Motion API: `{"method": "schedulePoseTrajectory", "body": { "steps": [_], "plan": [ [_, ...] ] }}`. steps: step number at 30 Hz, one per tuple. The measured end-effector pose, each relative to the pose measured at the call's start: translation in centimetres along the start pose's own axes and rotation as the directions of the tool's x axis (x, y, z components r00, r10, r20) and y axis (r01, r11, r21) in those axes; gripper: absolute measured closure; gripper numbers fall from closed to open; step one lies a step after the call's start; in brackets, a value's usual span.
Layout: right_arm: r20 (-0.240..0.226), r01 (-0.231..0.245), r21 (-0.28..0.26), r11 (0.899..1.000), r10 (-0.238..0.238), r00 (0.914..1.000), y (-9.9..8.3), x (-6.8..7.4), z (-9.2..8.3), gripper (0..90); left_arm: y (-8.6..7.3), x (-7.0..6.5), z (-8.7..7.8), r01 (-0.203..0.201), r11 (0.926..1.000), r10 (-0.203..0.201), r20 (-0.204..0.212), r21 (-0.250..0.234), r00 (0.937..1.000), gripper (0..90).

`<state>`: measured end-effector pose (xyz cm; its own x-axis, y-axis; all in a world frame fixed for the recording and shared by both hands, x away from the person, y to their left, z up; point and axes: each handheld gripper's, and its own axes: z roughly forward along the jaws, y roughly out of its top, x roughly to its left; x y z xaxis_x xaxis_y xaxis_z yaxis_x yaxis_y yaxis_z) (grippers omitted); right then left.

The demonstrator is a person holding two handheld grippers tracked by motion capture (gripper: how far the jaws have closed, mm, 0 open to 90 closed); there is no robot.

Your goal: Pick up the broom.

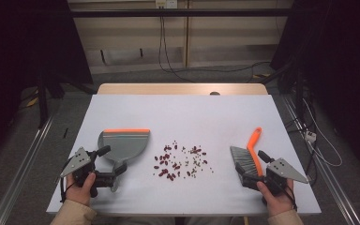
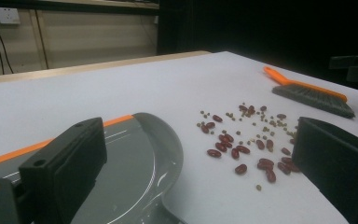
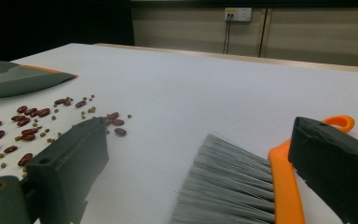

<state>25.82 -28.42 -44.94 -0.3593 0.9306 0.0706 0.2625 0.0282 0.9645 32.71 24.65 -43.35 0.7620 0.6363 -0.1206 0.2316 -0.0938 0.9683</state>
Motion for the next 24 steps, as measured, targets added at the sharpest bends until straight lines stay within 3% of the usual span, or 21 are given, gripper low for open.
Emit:
{"method": "schedulePoseTrajectory", "body": {
  "steps": [13,15,19,23,24],
  "plan": [
    [0.009,-0.006,0.023,1.000,0.006,0.9999,0.4,-0.7,0.1,3.1,0.0,0.0,0.0,0.006,1.0000,-0.006,0.001,-0.004,1.0000,3.0],
    [0.009,-0.003,0.063,0.998,0.002,1.0000,0.7,-1.2,0.4,2.9,0.0,0.0,0.0,0.004,1.0000,-0.004,0.000,-0.003,1.0000,3.0],
    [0.037,0.005,0.091,0.996,-0.008,0.9993,1.1,-1.9,0.8,2.9,-0.1,-0.1,0.1,0.009,1.0000,-0.009,0.002,-0.001,1.0000,3.0],
    [0.059,-0.040,0.141,0.989,0.032,0.9977,0.9,-3.0,1.2,3.7,-0.1,-0.1,0.1,0.008,1.0000,-0.008,0.001,0.003,1.0000,3.0],
    [0.063,-0.055,0.181,0.982,0.045,0.9970,0.7,-3.4,1.5,4.3,-0.1,-0.1,0.1,0.014,0.9999,-0.014,-0.001,0.000,0.9999,3.1]
  ]
}}
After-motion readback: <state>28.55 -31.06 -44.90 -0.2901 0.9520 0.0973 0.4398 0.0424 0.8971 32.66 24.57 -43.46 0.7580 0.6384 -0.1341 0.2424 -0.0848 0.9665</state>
